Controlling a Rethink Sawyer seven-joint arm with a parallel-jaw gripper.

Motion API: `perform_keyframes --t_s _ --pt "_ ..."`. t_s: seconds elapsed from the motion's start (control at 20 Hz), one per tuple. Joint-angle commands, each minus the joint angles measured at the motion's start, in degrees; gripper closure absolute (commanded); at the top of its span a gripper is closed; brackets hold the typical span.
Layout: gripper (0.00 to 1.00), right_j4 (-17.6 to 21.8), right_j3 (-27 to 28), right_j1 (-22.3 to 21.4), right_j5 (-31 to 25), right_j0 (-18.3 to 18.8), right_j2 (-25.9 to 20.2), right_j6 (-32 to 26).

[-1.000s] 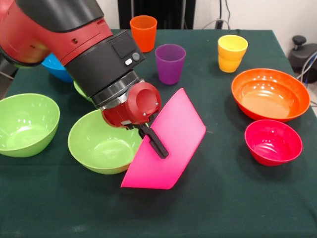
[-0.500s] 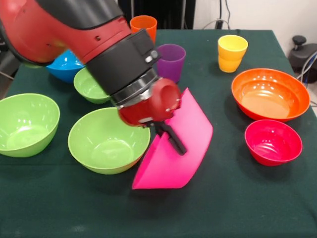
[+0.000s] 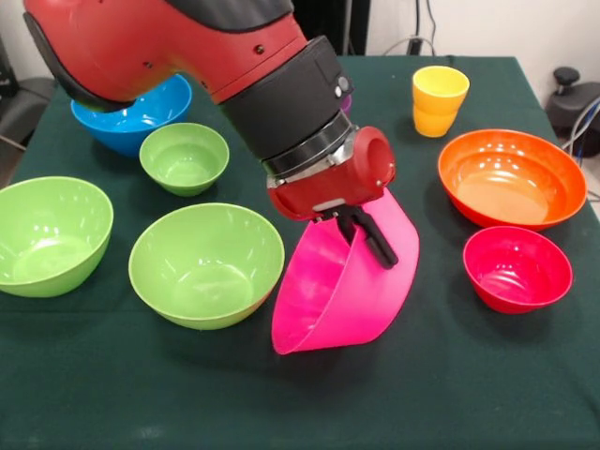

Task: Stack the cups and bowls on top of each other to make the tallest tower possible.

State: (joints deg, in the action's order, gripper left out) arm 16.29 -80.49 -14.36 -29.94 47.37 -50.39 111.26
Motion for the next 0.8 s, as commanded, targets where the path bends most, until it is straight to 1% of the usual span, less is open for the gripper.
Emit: perform_keyframes --t_s 0.05,0.2,0.35,0.55,0.65,0.8 --pt "1.0 4.56 -3.49 -0.12 -3.26 -1.32 4.0 -6.86" --pt "1.0 4.74 -3.74 -0.81 -4.31 -0.89 4.14 -7.0" --pt "1.0 5.71 -3.37 -4.06 -5.74 -2.7 6.84 -5.44" --pt "1.0 5.88 -2.94 -7.33 -8.16 -4.53 9.54 -4.11" --pt "1.0 5.64 -3.01 -8.05 -9.05 -4.79 10.06 -4.18" --pt "1.0 5.11 -2.75 -7.52 -9.74 -4.39 9.8 -5.44"
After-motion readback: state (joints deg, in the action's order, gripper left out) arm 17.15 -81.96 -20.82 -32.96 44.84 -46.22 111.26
